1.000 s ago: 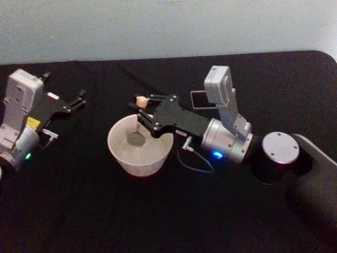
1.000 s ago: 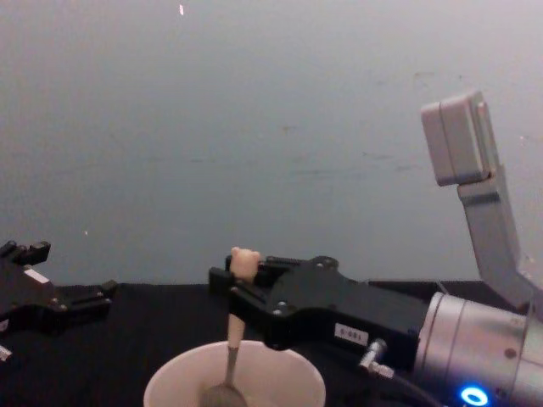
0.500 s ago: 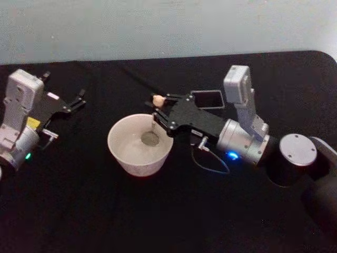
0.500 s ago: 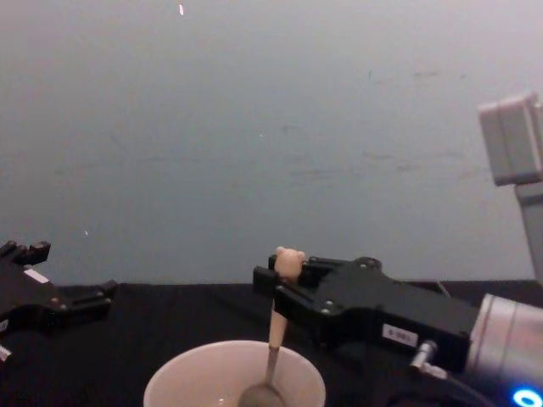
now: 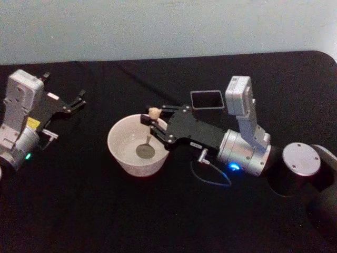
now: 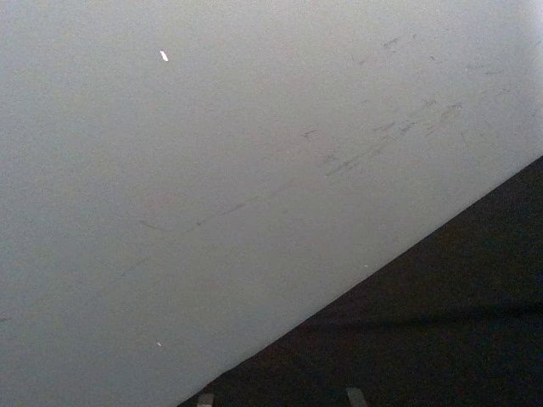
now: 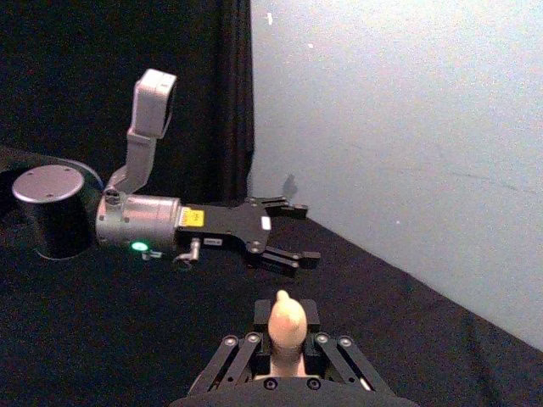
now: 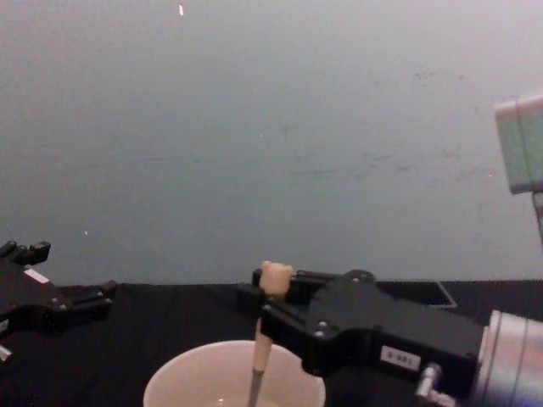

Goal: Pick up the stirring spoon with one hand, stir inside the cup, then place it back in its original position.

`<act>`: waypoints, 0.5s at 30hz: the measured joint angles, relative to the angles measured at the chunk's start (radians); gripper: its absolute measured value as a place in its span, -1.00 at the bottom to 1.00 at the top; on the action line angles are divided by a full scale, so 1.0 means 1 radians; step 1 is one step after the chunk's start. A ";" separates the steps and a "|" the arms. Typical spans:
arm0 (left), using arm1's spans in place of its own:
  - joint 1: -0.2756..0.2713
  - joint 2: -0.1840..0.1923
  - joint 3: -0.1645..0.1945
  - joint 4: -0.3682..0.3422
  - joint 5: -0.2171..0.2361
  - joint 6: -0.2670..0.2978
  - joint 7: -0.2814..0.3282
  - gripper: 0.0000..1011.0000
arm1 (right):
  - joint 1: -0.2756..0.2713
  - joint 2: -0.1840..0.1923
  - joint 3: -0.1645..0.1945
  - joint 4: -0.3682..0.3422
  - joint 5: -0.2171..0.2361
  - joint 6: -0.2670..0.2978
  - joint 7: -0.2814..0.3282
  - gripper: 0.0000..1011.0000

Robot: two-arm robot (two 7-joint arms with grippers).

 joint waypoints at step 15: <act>0.000 0.000 0.000 0.000 0.000 0.000 0.000 0.98 | 0.046 -0.059 -0.034 0.053 -0.025 0.007 -0.023 -0.61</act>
